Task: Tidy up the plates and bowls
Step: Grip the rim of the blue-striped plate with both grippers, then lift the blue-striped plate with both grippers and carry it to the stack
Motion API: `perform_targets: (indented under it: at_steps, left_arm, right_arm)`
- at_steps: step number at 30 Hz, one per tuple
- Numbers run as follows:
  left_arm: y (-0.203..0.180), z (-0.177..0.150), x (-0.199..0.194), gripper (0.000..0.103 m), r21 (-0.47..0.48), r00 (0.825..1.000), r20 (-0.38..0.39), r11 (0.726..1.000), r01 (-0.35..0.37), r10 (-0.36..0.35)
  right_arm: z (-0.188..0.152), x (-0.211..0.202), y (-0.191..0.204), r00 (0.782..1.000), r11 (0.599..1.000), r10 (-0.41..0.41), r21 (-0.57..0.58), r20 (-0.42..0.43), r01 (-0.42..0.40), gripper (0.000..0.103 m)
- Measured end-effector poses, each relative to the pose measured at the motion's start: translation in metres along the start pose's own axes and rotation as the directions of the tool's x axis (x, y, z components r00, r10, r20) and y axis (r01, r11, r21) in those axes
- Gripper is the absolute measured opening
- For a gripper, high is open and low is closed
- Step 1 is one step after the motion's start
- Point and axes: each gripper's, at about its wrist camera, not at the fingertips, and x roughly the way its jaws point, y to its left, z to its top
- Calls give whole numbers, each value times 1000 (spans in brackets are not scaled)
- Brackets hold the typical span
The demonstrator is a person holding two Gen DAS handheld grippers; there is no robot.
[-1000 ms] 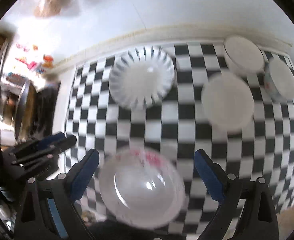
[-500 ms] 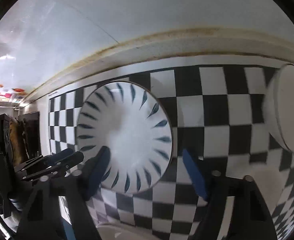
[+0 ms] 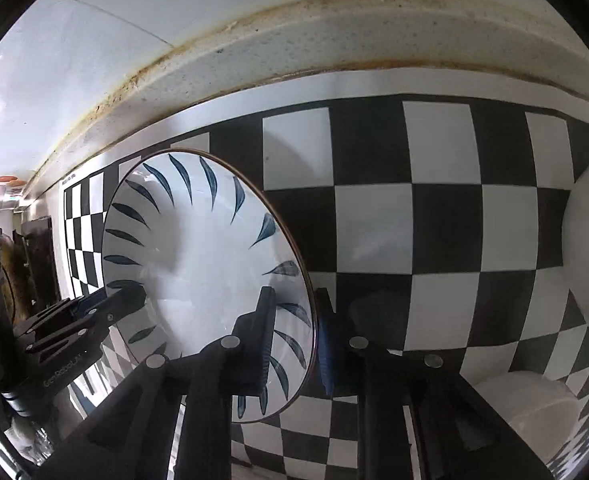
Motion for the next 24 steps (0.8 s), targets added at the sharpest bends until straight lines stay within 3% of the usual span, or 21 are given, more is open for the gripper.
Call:
perform_targets:
  at_steps: [11, 24]
  left_arm:
    - [-13, -37, -52, 25, 20, 996, 90, 1000, 10, -12]
    - [-25, -108, -133, 25, 69, 981, 195, 998, -3, -10]
  right_arm:
    - [-33, -33, 7, 997, 998, 59, -30, 54, -58, 18]
    - [-135, -106, 30, 986, 989, 97, -127, 135, -80, 18]
